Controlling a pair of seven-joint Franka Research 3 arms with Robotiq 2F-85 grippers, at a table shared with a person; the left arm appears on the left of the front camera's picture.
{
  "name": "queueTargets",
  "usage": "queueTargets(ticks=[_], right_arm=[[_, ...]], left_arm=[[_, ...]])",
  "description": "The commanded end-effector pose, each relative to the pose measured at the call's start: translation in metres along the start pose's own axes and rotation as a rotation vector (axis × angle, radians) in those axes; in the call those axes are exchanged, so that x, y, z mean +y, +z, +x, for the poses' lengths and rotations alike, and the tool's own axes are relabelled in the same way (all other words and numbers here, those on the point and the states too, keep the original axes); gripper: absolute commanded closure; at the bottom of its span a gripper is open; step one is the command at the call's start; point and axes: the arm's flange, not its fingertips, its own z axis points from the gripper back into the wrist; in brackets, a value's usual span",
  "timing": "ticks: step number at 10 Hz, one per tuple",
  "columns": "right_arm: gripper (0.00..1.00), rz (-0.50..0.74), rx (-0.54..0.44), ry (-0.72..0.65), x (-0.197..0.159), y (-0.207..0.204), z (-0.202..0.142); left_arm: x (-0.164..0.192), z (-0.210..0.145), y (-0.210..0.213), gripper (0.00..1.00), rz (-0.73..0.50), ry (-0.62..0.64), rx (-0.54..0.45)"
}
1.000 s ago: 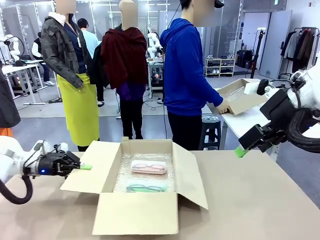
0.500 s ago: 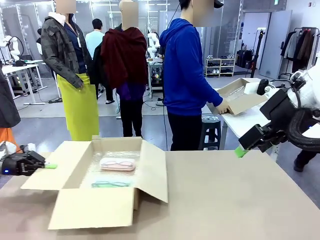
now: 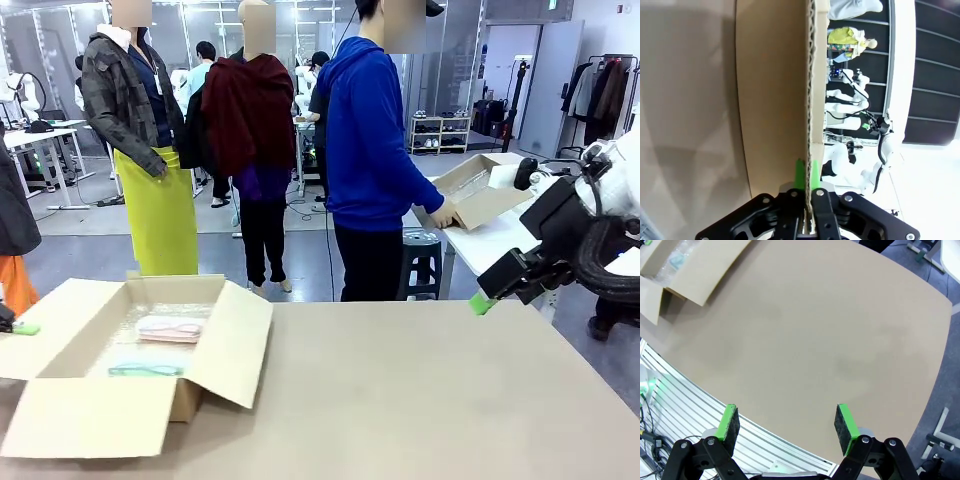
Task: Pack the glasses set securely to prepare it for shipping.
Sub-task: Position the Package Box on the left side of the table.
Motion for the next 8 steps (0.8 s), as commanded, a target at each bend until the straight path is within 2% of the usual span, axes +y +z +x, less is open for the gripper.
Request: queueTargets(ticks=[1,3,5,8], right_arm=[[0.04,-0.012,-0.006,-0.022,0.002,-0.003,-0.002],[0.04,-0.012,-0.006,-0.022,0.002,-0.003,-0.002],[0.04,-0.012,-0.006,-0.022,0.002,-0.003,-0.002],[0.04,-0.012,-0.006,-0.022,0.002,-0.003,-0.002]], left_arm=[[-0.003,0.002,0.042,0.97,0.040,0.005,0.030],[0.002,-0.008,0.077,0.97,0.123,0.018,0.033],[-0.001,-0.008,0.076,0.97,0.091,0.026,0.014],[-0.006,-0.012,0.076,0.97,0.106,-0.006,-0.004]])
